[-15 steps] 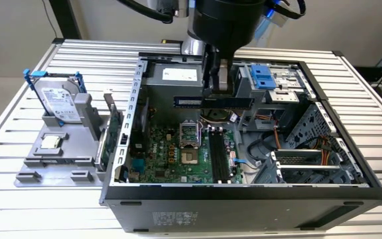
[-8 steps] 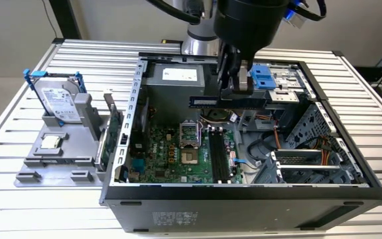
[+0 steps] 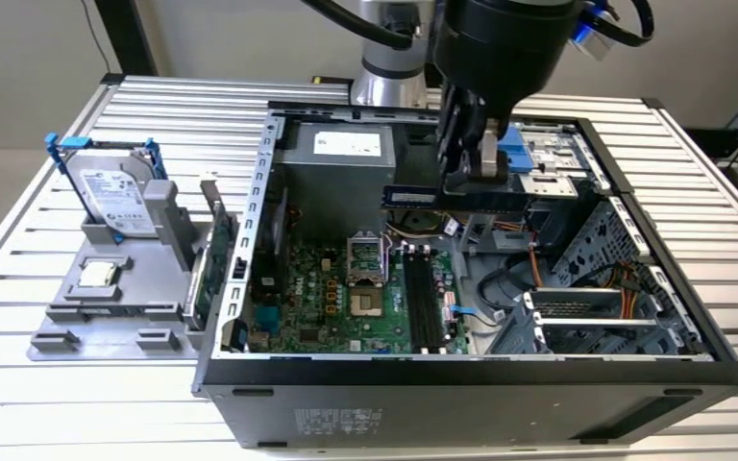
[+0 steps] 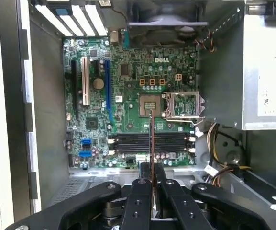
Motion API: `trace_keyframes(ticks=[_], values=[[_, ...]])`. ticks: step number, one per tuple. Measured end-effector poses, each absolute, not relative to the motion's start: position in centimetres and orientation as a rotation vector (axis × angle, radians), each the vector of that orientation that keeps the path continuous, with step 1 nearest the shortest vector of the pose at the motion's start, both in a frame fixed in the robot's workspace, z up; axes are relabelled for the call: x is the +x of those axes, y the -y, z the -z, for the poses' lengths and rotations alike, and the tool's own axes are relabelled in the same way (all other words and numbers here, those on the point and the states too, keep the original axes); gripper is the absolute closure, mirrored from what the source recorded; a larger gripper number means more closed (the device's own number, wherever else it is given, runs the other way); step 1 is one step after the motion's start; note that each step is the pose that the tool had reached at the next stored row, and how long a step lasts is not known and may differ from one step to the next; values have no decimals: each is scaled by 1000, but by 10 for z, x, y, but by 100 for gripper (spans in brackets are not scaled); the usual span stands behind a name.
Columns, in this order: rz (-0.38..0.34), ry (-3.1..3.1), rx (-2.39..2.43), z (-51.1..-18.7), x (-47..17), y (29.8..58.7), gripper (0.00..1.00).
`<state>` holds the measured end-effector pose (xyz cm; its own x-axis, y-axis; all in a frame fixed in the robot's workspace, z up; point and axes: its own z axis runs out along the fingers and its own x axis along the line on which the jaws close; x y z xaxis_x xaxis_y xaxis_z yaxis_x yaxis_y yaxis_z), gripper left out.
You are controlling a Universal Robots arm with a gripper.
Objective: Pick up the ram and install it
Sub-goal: 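Insert the ram into the slot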
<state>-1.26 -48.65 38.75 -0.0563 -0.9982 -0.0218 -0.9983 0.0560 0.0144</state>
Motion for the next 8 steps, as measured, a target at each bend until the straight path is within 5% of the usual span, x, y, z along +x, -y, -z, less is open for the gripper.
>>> trace_keyframes(ticks=[8], values=[[-39,-2325,-2103,-386,-3,486,100]])
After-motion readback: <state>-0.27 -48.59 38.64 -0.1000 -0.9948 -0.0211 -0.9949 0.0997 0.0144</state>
